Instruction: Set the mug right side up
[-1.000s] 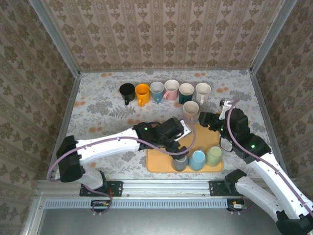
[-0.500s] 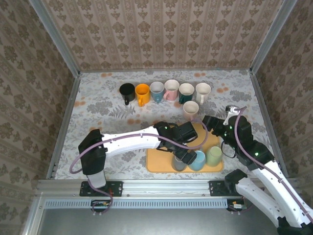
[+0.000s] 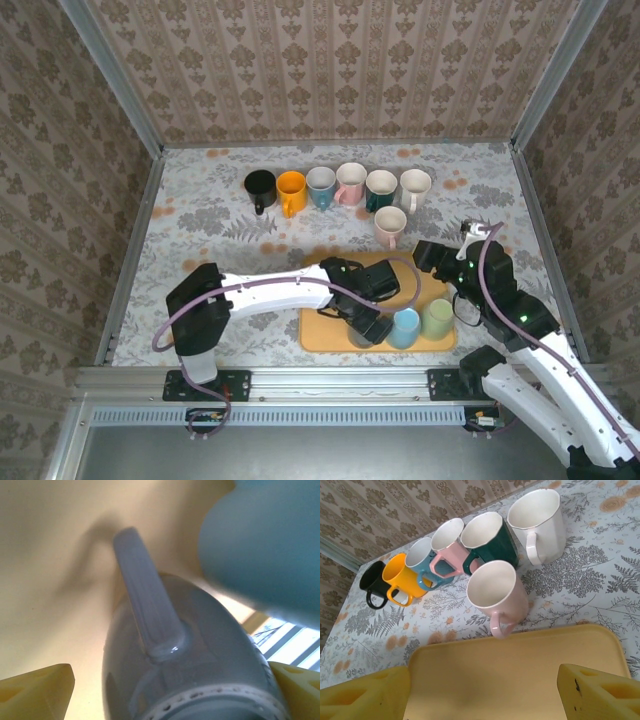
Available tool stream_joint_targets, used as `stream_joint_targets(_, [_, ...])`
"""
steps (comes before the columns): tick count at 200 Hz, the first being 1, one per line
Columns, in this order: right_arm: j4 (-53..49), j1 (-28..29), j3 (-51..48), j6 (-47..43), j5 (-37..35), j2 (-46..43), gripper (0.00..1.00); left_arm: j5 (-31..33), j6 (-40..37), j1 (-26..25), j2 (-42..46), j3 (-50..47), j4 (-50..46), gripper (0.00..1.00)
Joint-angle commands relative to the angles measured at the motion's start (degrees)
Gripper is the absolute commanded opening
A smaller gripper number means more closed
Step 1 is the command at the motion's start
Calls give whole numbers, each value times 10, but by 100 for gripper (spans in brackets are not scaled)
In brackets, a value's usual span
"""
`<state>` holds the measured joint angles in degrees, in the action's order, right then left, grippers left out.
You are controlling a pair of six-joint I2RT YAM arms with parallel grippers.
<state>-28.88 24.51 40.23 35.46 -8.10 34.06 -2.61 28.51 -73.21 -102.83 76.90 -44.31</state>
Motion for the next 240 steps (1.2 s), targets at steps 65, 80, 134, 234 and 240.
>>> stream_joint_targets(65, [30, -2, -21, 5, 25, 6, 78, 73, -45, -1, -32, -29, 33, 87])
stream_joint_targets(80, [33, -1, -22, 4, 28, 7, 78, 77, -50, -1, -36, -28, 47, 82])
stream_joint_targets(134, [44, -2, -22, -3, 45, 14, 78, 91, -82, -1, -9, -49, 56, 50])
stream_joint_targets(234, [53, -2, 28, -55, 150, -2, 75, 260, -355, -1, 319, -188, 205, 35])
stream_joint_targets(240, [50, -2, 33, -56, 153, 1, 75, 259, -418, -2, 348, -214, 246, 32])
